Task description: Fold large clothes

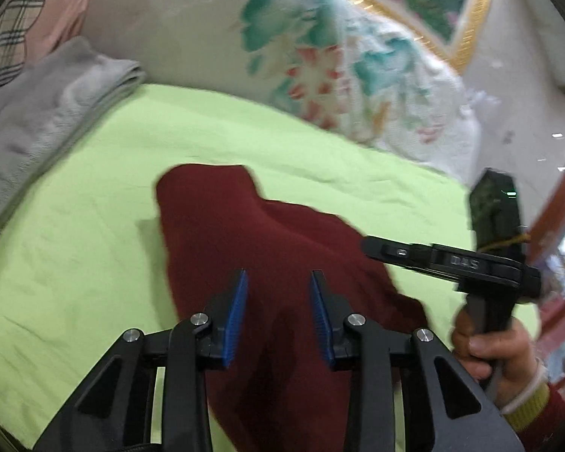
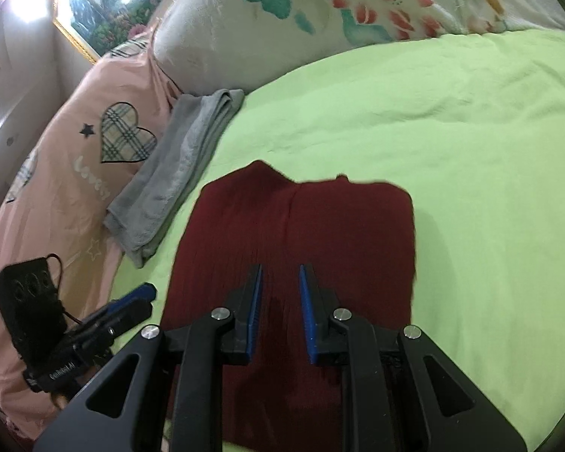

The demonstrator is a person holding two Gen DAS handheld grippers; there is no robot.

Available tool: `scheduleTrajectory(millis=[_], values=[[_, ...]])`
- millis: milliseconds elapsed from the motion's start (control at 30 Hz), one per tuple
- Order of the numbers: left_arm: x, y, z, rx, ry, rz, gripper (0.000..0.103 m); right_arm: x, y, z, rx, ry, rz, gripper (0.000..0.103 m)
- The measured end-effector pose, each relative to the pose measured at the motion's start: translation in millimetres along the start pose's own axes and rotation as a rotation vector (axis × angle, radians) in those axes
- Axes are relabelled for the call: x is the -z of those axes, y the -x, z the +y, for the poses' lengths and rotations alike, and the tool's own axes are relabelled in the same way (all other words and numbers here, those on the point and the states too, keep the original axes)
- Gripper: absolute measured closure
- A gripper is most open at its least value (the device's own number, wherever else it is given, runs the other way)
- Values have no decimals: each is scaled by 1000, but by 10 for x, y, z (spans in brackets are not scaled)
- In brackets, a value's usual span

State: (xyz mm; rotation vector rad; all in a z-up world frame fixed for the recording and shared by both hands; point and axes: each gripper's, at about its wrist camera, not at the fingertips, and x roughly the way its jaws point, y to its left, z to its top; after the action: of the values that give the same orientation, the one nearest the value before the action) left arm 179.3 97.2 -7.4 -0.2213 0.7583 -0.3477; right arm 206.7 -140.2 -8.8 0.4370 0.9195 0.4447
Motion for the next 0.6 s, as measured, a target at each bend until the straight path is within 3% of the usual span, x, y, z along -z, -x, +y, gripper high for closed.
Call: scheduleTrajectory(millis=[67,133,267,433,600], values=[[-68,-138,3,-23,-9,28,71,-61,-167,-99,101,-9,31,82],[-78,-367,5,-101,-25,107,68,-61,-265,-235,187,-20,57,82],[26,-539,7,-147,-37,141,67,4,-278,-437,229,-53,44,82],[44,-510,-30,-163,-50,131,67,26,-203,-522,162,-95,25,79],[32,-358,-66,-181,-39,126,67,127,60,-347,92,-78,-11,79]])
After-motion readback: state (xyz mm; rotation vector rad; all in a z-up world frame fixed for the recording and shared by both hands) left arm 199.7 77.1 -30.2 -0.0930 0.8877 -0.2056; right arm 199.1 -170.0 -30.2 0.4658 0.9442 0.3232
